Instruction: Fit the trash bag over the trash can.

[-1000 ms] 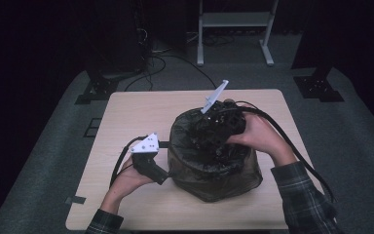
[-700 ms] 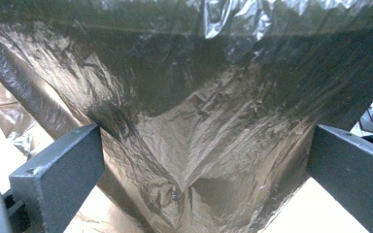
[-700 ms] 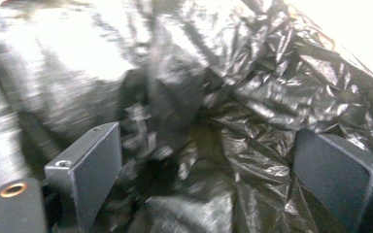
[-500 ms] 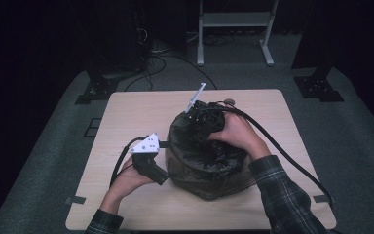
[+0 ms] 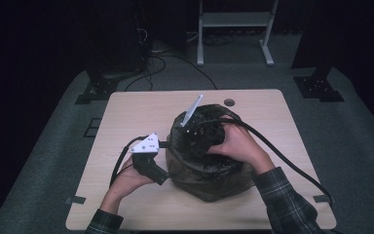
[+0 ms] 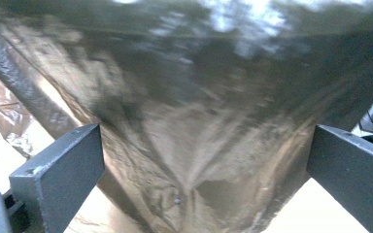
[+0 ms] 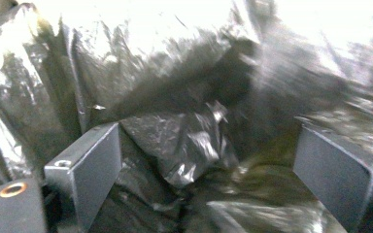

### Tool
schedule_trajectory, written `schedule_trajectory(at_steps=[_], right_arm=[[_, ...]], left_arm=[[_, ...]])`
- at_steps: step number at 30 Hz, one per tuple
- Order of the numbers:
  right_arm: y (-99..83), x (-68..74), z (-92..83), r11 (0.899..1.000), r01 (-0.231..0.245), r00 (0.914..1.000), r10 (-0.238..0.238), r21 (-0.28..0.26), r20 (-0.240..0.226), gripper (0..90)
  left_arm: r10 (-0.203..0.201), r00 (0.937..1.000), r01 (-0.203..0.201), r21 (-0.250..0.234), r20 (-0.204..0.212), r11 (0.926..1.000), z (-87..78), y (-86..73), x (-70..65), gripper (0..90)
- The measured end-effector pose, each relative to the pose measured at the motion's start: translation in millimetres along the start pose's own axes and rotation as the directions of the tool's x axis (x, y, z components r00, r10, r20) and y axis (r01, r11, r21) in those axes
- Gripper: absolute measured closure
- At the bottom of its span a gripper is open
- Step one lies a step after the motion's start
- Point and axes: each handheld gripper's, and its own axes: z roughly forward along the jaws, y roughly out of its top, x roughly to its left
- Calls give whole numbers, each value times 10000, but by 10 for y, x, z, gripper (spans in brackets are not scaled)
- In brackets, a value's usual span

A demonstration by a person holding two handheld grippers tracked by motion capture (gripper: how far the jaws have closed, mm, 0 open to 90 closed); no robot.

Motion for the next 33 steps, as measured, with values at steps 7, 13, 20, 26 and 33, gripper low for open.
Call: schedule_trajectory(at_steps=[7, 13, 20, 26, 33], right_arm=[[14, 127, 109, 9997, 183, 9995, -179, 165, -242, 94], [-23, 38, -55, 9997, -117, 9999, 120, -197, 125, 94], [-276, -123, -395, 9895, -712, 9956, 782, -1257, 511, 95], [-616, -203, -698, 9628, -1173, 9901, 1325, -2434, 470, 95], [-865, -227, -868, 9425, -1454, 9842, 1687, -3010, 528, 95]], left_arm=[[-29, 10000, 29, -54, -2, 10000, -9, 3, 8, 0], [-27, 10000, 26, -72, -37, 10000, -26, 6, 25, 0], [-85, 9999, 84, -93, -74, 9999, -56, 0, 41, 0], [-108, 9998, 106, -119, -156, 9999, -92, -4, 44, 0], [-145, 9995, 141, -163, -275, 9998, -162, -8, 58, 0]])
